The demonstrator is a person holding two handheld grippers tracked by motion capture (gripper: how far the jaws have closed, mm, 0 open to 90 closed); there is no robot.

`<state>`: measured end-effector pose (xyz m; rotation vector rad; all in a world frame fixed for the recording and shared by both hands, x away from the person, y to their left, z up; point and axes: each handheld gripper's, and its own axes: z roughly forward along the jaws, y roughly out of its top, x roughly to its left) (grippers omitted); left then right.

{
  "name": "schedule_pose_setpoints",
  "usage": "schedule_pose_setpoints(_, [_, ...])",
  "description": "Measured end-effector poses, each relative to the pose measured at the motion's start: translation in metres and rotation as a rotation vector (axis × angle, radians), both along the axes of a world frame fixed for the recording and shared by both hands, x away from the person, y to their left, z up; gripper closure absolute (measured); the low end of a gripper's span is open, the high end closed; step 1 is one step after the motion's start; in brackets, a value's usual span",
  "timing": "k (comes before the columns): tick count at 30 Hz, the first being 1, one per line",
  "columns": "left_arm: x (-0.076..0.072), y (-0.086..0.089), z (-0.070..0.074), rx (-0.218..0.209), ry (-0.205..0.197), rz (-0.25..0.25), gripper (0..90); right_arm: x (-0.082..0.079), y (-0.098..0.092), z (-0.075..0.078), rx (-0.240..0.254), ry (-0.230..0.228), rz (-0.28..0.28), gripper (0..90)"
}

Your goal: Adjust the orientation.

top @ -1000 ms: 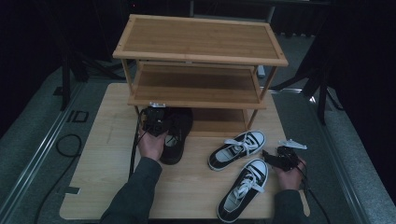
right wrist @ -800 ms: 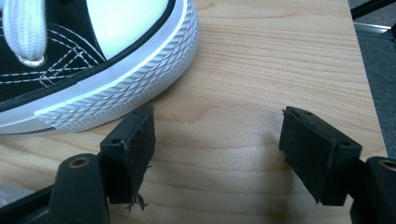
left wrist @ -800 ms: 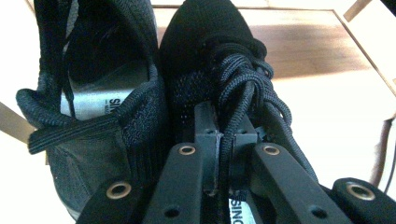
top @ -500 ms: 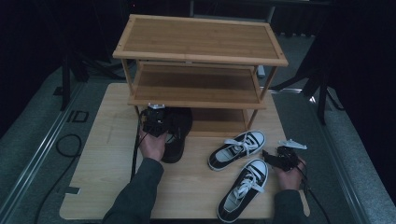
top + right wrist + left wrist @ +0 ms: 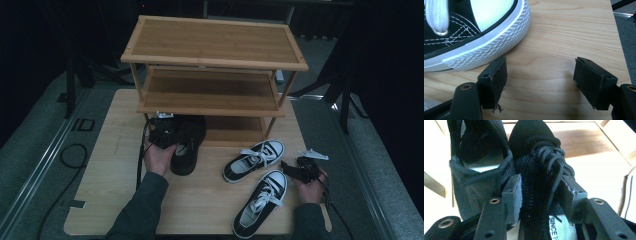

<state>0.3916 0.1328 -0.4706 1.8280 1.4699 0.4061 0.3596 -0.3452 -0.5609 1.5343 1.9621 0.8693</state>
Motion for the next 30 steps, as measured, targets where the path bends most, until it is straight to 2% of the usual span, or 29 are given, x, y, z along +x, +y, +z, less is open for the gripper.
schedule_pose_setpoints(4, [-0.007,0.004,0.003,-0.002,-0.014,-0.018,51.1,0.0,0.0,0.0,0.0,0.0,0.0,27.0])
schedule_pose_setpoints(8, [-0.02,0.009,0.009,0.034,-0.045,-0.054,51.1,0.0,0.0,0.0,0.0,0.0,0.0,27.0])
schedule_pose_setpoints(11, [-0.025,0.011,0.012,0.024,-0.058,-0.072,51.2,0.0,0.0,0.0,0.0,0.0,0.0,27.0])
schedule_pose_setpoints(13, [-0.031,0.017,0.014,0.0,-0.064,-0.095,51.5,0.0,0.0,0.0,0.001,0.0,0.0,27.0])
schedule_pose_setpoints(21, [-0.049,0.03,0.017,-0.005,-0.086,-0.101,52.0,0.0,0.0,0.0,0.0,0.0,0.0,27.0])
schedule_pose_setpoints(27, [-0.056,0.04,0.015,-0.018,-0.08,-0.097,53.6,0.0,0.0,0.0,-0.001,0.0,0.0,27.0])
schedule_pose_setpoints(30, [-0.058,0.043,0.01,-0.007,-0.075,-0.096,53.5,0.0,0.0,0.0,-0.002,0.0,0.001,27.1])
